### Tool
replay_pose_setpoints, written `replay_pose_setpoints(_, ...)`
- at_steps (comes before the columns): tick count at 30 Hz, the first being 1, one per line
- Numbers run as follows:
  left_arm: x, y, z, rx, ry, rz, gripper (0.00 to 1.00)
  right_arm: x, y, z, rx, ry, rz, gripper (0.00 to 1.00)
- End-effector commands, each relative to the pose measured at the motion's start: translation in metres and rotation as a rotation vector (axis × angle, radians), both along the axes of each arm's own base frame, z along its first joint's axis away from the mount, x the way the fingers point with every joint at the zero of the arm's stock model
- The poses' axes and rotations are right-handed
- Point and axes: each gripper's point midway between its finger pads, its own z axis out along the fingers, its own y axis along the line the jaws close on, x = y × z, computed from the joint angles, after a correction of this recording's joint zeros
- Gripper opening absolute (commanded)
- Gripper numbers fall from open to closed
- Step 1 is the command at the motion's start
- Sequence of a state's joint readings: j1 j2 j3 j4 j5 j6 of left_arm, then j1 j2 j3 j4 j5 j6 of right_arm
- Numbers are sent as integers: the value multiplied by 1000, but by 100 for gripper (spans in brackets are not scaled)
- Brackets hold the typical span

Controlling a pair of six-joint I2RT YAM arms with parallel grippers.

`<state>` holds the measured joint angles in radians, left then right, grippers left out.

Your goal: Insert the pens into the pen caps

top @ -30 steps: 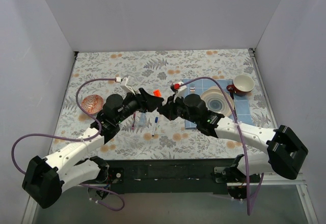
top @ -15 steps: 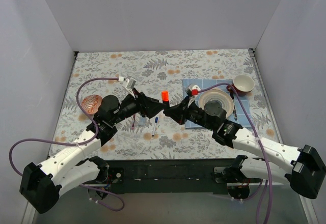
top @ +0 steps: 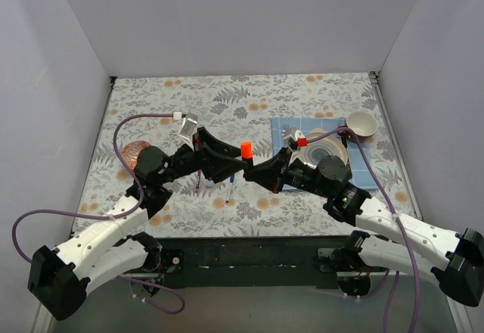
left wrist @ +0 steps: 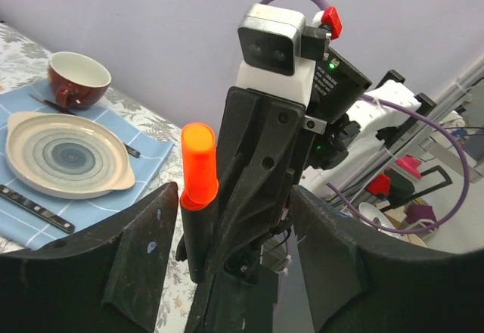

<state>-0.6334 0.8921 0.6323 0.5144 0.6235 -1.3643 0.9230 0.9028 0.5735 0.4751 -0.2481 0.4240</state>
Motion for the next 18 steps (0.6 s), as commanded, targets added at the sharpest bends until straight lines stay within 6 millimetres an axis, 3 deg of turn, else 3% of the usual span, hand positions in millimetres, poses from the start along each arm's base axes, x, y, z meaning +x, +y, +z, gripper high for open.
replay_pose_setpoints(1,-15,-2,3,-28,-47,-77,56,-13,-1,27,88,-47,57,1)
replay_pose_setpoints(10,-15,-8,-14,-20,-18,-119,48,-22,1,37,138,-67,110,1)
replay_pose_setpoints(13,-15,-9,-15,-25,-20,-127,36,-22,3,36,136,-63,120,1)
replay_pose_setpoints(18,-21,-9,-11,-47,-51,-154,0,-23,4,34,138,-52,131,1)
